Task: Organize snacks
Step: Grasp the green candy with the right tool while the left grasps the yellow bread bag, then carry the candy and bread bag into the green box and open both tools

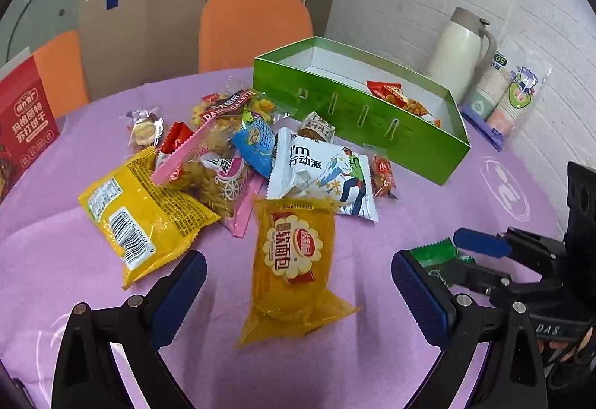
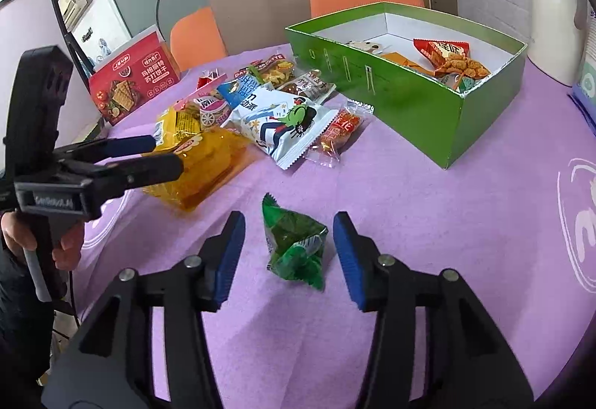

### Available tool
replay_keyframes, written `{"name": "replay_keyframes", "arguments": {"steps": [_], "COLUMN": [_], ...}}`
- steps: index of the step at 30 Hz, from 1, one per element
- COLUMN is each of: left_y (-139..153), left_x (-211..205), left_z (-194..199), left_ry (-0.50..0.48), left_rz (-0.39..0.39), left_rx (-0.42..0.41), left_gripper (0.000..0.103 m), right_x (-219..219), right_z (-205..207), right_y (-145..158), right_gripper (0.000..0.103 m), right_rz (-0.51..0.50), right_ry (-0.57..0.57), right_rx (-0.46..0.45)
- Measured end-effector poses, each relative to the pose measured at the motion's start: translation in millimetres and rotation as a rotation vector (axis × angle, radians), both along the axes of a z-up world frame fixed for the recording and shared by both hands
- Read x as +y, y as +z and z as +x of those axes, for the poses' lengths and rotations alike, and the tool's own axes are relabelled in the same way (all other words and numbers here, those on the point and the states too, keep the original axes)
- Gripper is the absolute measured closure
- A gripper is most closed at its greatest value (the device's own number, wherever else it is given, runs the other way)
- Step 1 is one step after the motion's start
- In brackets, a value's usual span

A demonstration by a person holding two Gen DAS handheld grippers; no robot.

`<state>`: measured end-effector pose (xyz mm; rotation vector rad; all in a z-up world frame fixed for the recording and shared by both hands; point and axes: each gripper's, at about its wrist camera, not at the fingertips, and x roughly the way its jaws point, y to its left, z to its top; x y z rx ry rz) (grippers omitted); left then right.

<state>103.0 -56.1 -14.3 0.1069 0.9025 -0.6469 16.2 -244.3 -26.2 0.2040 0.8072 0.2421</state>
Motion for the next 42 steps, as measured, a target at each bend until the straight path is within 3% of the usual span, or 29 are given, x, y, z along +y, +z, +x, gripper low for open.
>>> {"name": "replay_keyframes", "arguments": {"steps": [2, 3, 5, 13, 15, 16, 19, 21, 27, 33, 37, 42], "left_y": [-5, -7, -13, -17, -16, -18, -23, -25, -13, 30, 68, 94], "left_x": [-7, -10, -12, -4, -6, -6, -8, -7, -3, -8, -28, -70], "left_z": [5, 6, 8, 13, 14, 15, 18, 17, 4, -10, -8, 9], "left_ry": [-0.015, -0.018, -0.033, -0.005, -0.006, -0.006, 0.005, 0.014, 0.025, -0.017, -0.053, -0.078], "left_rz": [0.02, 0.028, 0.028, 0.002, 0.003, 0.0, -0.003, -0.006, -0.03, -0.082, -0.125, -0.115], "left_rx": [0.009, 0.012, 0.049, 0.084, 0.086, 0.099, 0.121, 0.121, 0.084, 0.016, -0.043, -0.088], "left_gripper": [0.005, 0.017, 0.028, 0.03, 0.047, 0.05, 0.055, 0.062, 0.065, 0.065, 0.065, 0.065], "right_x": [2, 3, 5, 9, 9, 9, 10, 11, 12, -2, -27, -63], "right_z": [0, 1, 2, 6, 7, 7, 6, 4, -5, -13, -11, 6], "right_y": [-2, -4, -7, -11, -13, -14, -16, -16, -8, 31, 60, 77], "right_gripper": [0.052, 0.052, 0.052, 0.052, 0.052, 0.052, 0.067, 0.068, 0.069, 0.069, 0.069, 0.069], "right_rz": [-0.006, -0.011, -0.016, -0.015, -0.017, -0.016, -0.017, -0.013, 0.0, -0.003, -0.017, -0.029], "right_ry": [0.006, 0.011, 0.021, 0.023, 0.019, 0.018, 0.023, 0.029, 0.044, 0.021, -0.049, -0.149], "right_rx": [0.01, 0.015, 0.023, 0.033, 0.041, 0.045, 0.049, 0.046, 0.02, -0.091, -0.171, -0.218]}}
